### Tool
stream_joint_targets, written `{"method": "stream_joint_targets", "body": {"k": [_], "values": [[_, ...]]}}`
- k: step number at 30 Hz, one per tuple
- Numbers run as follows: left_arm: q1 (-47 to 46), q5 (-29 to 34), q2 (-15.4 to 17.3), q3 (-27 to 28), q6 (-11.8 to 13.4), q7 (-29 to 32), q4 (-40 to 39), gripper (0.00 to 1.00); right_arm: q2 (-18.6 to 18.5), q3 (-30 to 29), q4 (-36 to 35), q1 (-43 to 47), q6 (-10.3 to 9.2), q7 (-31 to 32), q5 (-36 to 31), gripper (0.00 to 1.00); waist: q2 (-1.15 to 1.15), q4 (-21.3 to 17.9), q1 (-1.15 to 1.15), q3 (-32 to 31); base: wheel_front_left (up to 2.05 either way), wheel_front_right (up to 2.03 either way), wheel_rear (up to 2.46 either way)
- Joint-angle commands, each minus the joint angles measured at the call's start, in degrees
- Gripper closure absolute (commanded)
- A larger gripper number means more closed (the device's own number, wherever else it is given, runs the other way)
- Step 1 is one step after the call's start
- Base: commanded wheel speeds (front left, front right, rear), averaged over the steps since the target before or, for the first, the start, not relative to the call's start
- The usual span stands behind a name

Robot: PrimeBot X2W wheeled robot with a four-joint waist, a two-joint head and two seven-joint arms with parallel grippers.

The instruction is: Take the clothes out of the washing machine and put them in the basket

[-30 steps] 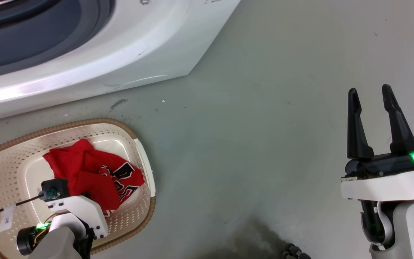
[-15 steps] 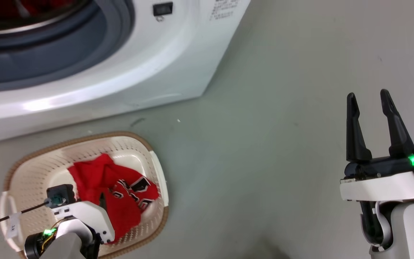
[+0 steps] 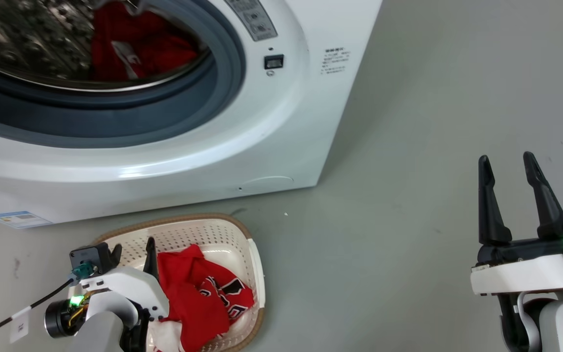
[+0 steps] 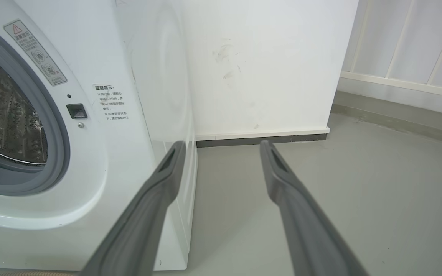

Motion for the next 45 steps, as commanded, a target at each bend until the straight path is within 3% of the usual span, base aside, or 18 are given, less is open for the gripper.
{"method": "stream_joint_targets", "body": {"k": [1, 11, 17, 23, 29, 45], "values": [[1.3, 1.0, -0.2, 0.9, 0.4, -0.1, -2.0, 0.00, 0.0, -0.3, -0.5, 0.6, -0.02, 0.2, -0.3, 0.00, 0.00, 1.2, 0.01, -1.5, 0.00, 0.00, 0.00], [4.6, 9.8, -0.9, 8.3, 0.4, -0.1, -20.2, 0.00, 0.0, -0.6, -1.9, 2.6, -0.02, 1.5, -0.7, 0.00, 0.00, 1.9, 0.01, -3.8, 0.00, 0.00, 0.00], [1.2, 13.1, 0.6, 9.7, -0.7, -0.1, -25.6, 0.00, 0.0, -0.1, -2.0, 3.4, -0.02, 1.8, 0.1, 0.00, 0.00, 1.0, 0.01, -4.7, 0.00, 0.00, 0.00], [-7.1, 14.5, 3.4, 9.3, -1.9, 1.6, -24.5, 0.00, 0.0, 0.6, -2.0, 3.2, -0.02, 1.4, 1.2, 0.00, 0.00, -1.1, 0.01, -3.1, 0.00, 0.00, 0.00], [-16.9, 14.3, 7.6, 8.7, -3.8, 9.3, -20.3, 0.00, 0.0, 1.6, -0.8, 1.9, -0.02, 0.1, 2.9, 0.00, 0.00, -4.8, 0.01, 0.5, 0.00, 0.00, 0.00], [-39.2, 17.1, 19.8, 6.4, -5.9, 29.1, -8.4, 0.00, 0.0, 5.2, 1.9, -2.4, -0.02, -2.6, 8.7, 0.00, 0.00, -14.3, 0.01, 14.0, 0.00, 0.00, 0.00]]}}
